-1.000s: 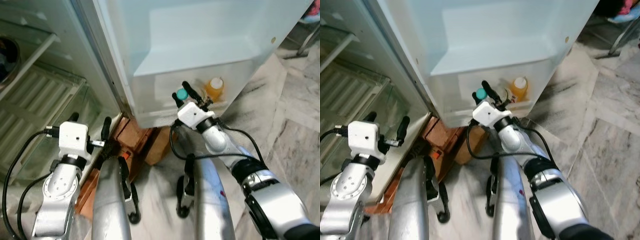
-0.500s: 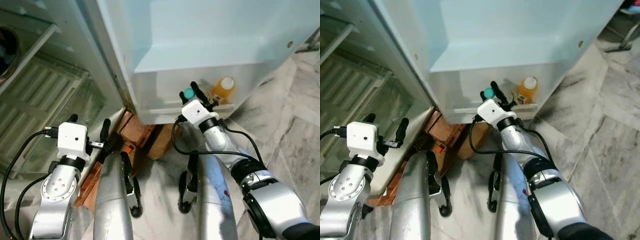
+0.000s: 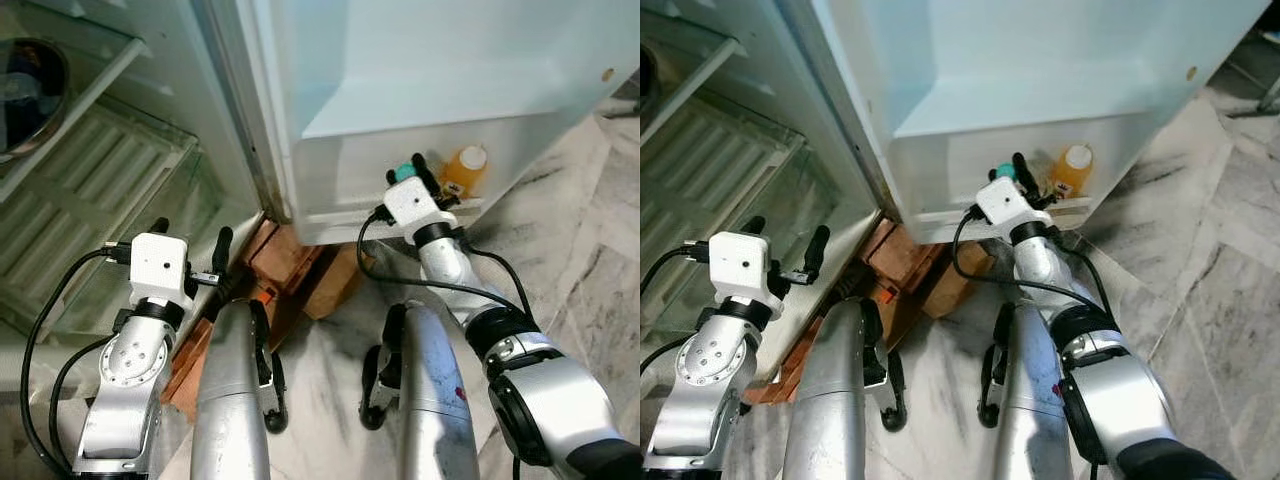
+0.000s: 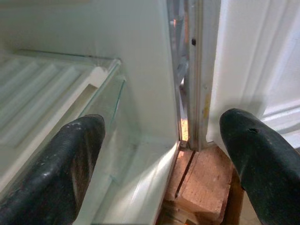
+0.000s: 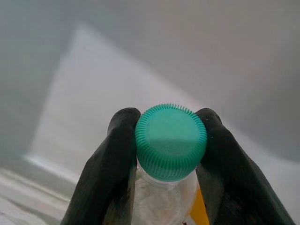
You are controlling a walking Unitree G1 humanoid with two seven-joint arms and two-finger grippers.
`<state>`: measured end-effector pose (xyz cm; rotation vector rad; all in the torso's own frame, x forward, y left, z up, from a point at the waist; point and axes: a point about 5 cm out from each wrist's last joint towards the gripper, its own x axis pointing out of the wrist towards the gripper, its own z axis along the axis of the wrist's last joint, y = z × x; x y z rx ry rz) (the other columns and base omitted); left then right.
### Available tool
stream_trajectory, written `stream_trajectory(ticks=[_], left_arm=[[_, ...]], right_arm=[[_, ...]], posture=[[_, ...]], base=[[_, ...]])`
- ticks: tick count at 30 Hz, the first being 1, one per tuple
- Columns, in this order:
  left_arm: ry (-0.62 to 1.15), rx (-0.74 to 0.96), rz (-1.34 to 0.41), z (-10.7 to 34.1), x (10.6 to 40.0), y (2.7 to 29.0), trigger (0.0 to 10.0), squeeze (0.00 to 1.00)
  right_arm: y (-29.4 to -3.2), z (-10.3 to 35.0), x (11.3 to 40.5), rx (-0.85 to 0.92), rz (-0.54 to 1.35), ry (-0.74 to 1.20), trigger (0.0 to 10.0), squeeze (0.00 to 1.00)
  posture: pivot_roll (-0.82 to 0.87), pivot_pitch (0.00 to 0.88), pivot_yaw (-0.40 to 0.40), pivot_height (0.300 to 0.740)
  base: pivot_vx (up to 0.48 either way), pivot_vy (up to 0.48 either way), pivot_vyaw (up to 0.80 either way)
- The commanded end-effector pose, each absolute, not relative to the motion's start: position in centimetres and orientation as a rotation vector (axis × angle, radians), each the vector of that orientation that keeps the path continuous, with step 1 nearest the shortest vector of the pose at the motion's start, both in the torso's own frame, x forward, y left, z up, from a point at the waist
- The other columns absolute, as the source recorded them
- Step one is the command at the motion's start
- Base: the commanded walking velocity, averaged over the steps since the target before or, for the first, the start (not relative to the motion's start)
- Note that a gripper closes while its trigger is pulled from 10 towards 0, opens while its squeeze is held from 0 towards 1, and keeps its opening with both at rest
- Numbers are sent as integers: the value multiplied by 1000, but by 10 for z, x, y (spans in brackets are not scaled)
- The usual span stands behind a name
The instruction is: Restocking fridge
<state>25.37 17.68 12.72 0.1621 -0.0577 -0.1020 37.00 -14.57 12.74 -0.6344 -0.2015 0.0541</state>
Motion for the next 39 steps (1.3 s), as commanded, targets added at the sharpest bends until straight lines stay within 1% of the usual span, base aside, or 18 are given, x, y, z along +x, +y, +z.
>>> stream_trajectory(ticks=[1, 4, 8, 12, 17, 20, 22, 24, 26, 29, 30, 33, 35, 37, 39], left_arm=[[-32, 168, -87, 120, 252, 178, 10000, 0], [-35, 167, -87, 120, 254, 178, 10000, 0], [-41, 166, -88, 120, 256, 178, 10000, 0], [-46, 164, -89, 120, 258, 177, 10000, 0], [-48, 162, -93, 119, 259, 175, 10000, 0], [-52, 163, -94, 119, 261, 175, 10000, 0], [-53, 163, -95, 119, 261, 175, 10000, 0], [-56, 164, -95, 119, 262, 175, 10000, 0], [-57, 164, -95, 119, 262, 175, 10000, 0], [-58, 165, -96, 118, 261, 175, 10000, 0], [-58, 164, -96, 118, 261, 175, 10000, 0], [-58, 164, -96, 118, 261, 175, 10000, 0], [-57, 164, -97, 118, 261, 175, 10000, 0], [-56, 164, -98, 117, 262, 175, 10000, 0], [-55, 165, -99, 117, 262, 175, 10000, 0]], right_arm=[[-195, 104, 364, -610, -143, 27, 10000, 0], [-197, 107, 366, -602, -152, 30, 10000, 0], [-211, 113, 371, -593, -224, 91, 10000, 0], [-220, 109, 369, -654, -267, 163, 10000, 0], [-229, 106, 366, -645, -311, 207, 10000, 0], [-239, 109, 365, -642, -384, 215, 10000, 0], [-243, 112, 365, -623, -414, 198, 10000, 0], [-250, 125, 367, -559, -488, 140, 10000, 0], [-251, 127, 368, -500, -489, 128, 10000, 0], [-255, 129, 367, -495, -500, 125, 10000, 0], [-258, 129, 366, -456, -513, 137, 10000, 0], [-263, 127, 364, -414, -532, 158, 10000, 0], [-272, 121, 360, -339, -553, 205, 10000, 0], [-272, 121, 360, -292, -544, 208, 10000, 0], [-268, 128, 363, -322, -520, 163, 10000, 0]], posture=[[115, 303, 14, 563], [115, 299, 14, 563], [112, 289, 12, 563], [110, 282, 10, 563], [107, 274, 10, 563], [107, 269, 11, 563], [109, 268, 10, 563], [108, 266, 12, 563], [108, 265, 12, 563], [107, 264, 12, 563], [104, 263, 13, 563], [101, 264, 15, 563], [98, 264, 14, 563], [98, 265, 18, 563], [97, 266, 20, 563]], base=[[0, 0, 0], [0, 0, 0], [0, 0, 0], [0, 0, 0], [0, 0, 0], [0, 0, 0], [0, 0, 0], [0, 0, 0], [0, 0, 0], [0, 0, 0], [0, 0, 0], [0, 0, 0], [0, 0, 0], [0, 0, 0], [0, 0, 0]])
